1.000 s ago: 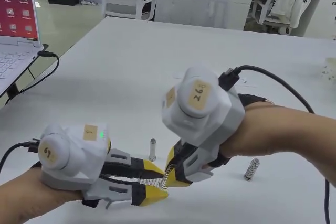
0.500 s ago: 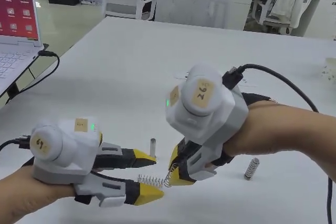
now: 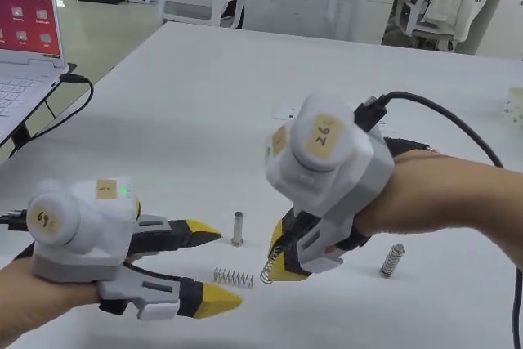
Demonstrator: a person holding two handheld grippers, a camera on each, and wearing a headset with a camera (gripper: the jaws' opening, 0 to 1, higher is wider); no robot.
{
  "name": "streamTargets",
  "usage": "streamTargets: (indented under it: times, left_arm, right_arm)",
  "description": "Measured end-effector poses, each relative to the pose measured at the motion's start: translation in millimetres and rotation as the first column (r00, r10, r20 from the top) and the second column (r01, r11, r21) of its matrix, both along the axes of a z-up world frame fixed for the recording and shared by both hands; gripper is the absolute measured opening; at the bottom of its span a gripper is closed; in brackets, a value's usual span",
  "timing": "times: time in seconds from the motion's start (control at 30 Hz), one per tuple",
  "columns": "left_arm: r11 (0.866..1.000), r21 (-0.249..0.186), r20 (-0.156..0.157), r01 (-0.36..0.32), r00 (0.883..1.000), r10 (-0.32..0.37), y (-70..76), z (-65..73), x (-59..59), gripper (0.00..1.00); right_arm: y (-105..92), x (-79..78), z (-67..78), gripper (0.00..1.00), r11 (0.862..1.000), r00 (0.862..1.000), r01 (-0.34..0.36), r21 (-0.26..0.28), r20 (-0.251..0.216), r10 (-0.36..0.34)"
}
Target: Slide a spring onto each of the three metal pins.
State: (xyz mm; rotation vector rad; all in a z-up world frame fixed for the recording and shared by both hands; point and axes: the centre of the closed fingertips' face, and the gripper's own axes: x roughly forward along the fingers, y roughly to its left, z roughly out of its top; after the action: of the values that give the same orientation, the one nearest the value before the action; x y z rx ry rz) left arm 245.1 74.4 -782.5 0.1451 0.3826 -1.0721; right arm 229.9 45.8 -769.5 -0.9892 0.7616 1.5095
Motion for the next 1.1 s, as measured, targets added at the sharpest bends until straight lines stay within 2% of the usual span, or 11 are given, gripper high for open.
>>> streamTargets:
  times: [0.23,0.4,0.63,0.8,1.1]
  left_arm:
    - [1.0,-0.001,0.002,-0.025,1.0,0.025,6.3,-1.7,1.6,0.58]
    - [0.999,0.002,-0.004,-0.052,0.999,0.052,11.5,-5.0,4.4,0.65]
    - [0.997,0.002,-0.013,-0.076,0.997,0.076,16.8,-8.8,5.0,0.7]
    - [0.995,0.005,-0.016,-0.101,0.995,0.101,22.2,-12.6,7.8,0.78]
    - [0.992,0.008,-0.021,-0.123,0.992,0.123,27.7,-17.0,10.9,0.85]
  right_arm:
    - [-3.9,3.0,1.4,0.09,1.0,1.0,0.007,-0.003,0.004,-0.007]
    - [-7.4,5.1,3.6,0.09,1.0,1.0,0.014,-0.003,0.009,-0.014]
    - [-13.0,7.3,4.9,0.09,1.0,1.0,0.022,-0.01,0.014,-0.022]
    - [-17.8,9.4,8.3,0.09,0.999,0.999,0.029,-0.015,0.019,-0.028]
    - [-28.2,16.3,14.4,0.09,0.998,0.999,0.048,-0.026,0.024,-0.048]
